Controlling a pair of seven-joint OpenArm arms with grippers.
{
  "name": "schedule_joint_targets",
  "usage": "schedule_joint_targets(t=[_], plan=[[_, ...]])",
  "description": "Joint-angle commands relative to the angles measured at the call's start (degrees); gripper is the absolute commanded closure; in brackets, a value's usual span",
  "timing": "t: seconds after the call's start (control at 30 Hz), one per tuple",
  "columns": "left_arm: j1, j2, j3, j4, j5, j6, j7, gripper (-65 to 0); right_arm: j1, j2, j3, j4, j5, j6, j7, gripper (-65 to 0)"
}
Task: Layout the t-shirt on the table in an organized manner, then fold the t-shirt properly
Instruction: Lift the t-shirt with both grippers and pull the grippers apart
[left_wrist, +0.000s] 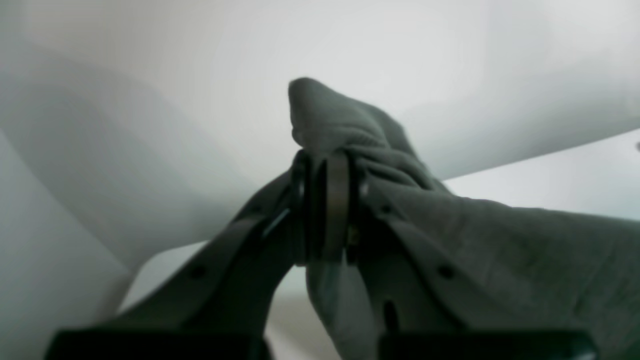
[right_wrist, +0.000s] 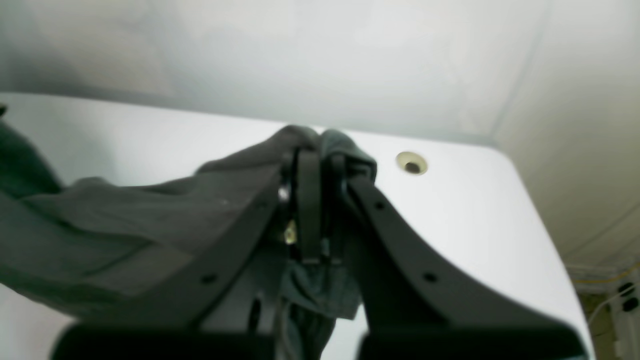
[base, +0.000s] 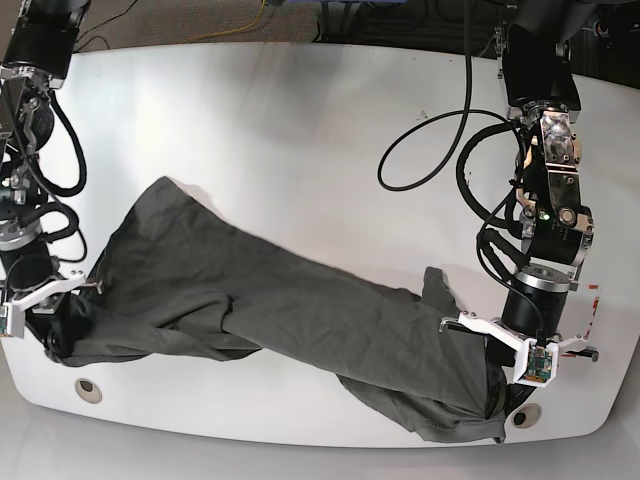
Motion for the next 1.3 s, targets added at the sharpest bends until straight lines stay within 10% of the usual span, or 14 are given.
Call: schedule_joint_targets(t=[0.0, 0.73, 1.27], plan=[[-2.4, -0.3, -0.2, 1.1, 0.1, 0.3, -2.0, -2.5, 2.6, 2.1, 0.6, -0.5, -0.2, -0.2, 1.8, 0.0], [-19.7, -1.2, -4.2, 0.7, -0.1, 0.3, 9.0, -3.0, 27.7, 3.7, -4.5, -15.6, -0.3, 5.4, -3.9, 0.0], [-6.1, 0.9, -6.2, 1.2, -0.5, 0.2, 17.3, -3.0, 9.6, -2.0, 0.0, -7.0, -0.2, 5.2, -7.0, 0.0]])
